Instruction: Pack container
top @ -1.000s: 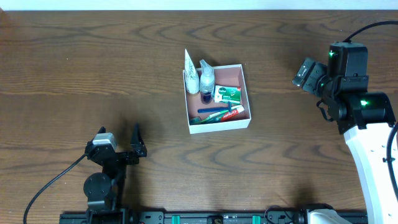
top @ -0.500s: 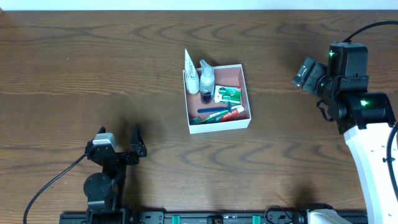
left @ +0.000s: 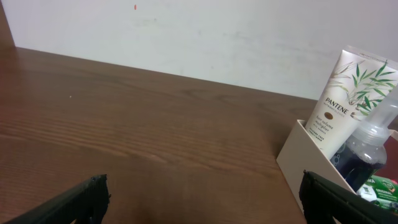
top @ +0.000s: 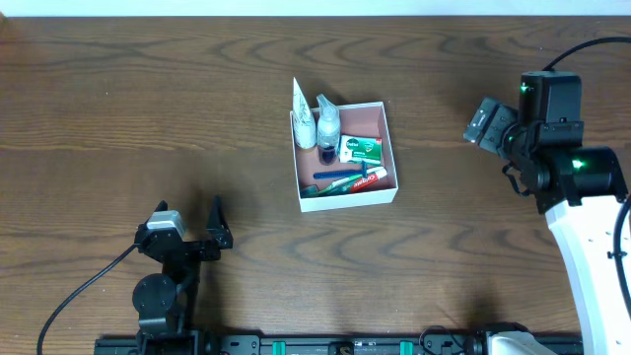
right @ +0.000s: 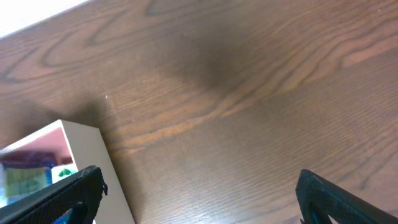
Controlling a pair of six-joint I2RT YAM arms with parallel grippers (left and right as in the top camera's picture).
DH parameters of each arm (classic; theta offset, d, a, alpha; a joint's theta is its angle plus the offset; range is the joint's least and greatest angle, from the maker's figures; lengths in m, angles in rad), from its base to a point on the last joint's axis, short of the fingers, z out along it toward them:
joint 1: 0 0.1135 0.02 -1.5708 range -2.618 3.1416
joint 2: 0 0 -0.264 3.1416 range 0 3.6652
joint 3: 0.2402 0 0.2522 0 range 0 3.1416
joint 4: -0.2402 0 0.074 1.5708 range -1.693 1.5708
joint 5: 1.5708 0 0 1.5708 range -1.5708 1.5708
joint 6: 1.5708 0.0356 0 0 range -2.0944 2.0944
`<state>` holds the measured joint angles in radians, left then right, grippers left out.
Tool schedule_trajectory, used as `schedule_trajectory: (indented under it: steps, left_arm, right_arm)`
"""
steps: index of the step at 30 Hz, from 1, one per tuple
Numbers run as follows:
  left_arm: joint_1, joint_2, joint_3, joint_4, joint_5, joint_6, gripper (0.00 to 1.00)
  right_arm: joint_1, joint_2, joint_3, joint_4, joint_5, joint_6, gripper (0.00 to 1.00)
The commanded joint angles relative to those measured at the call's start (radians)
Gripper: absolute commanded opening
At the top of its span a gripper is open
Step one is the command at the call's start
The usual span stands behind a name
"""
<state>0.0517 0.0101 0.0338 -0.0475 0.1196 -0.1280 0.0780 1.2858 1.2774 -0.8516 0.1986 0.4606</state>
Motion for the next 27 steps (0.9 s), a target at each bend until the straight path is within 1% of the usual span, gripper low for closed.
schedule_trajectory:
  steps: [1, 5, 10, 18, 22, 27]
  left_arm:
    - [0.006, -0.004, -0.029, -0.013, 0.0, -0.001, 0.98]
    - [0.006, -0.004, -0.029, -0.014, 0.0, -0.001, 0.98]
    - [0.006, -0.004, -0.029, -0.014, 0.0, -0.002, 0.98]
    - [0.006, -0.004, -0.029, -0.014, 0.0, -0.001, 0.98]
    - [0.006, -0.004, -0.029, -0.013, 0.0, -0.001, 0.98]
    - [0.006, -0.004, -0.029, -0.014, 0.0, -0.001, 0.98]
  right_arm:
    - [0.014, -0.083, -0.028, 0.066, -0.019, 0.011, 0.99]
    - [0.035, -0.216, -0.153, 0.257, -0.047, 0.011, 0.99]
    - [0.04, -0.435, -0.423, 0.515, -0.05, 0.011, 0.99]
    - [0.032, -0.718, -0.835, 0.899, -0.045, 0.01, 0.99]
    - [0.031, -0.85, -0.982, 0.982, -0.044, 0.01, 0.99]
    - [0.031, -1.007, -1.088, 0.993, -0.041, 0.009, 0.99]
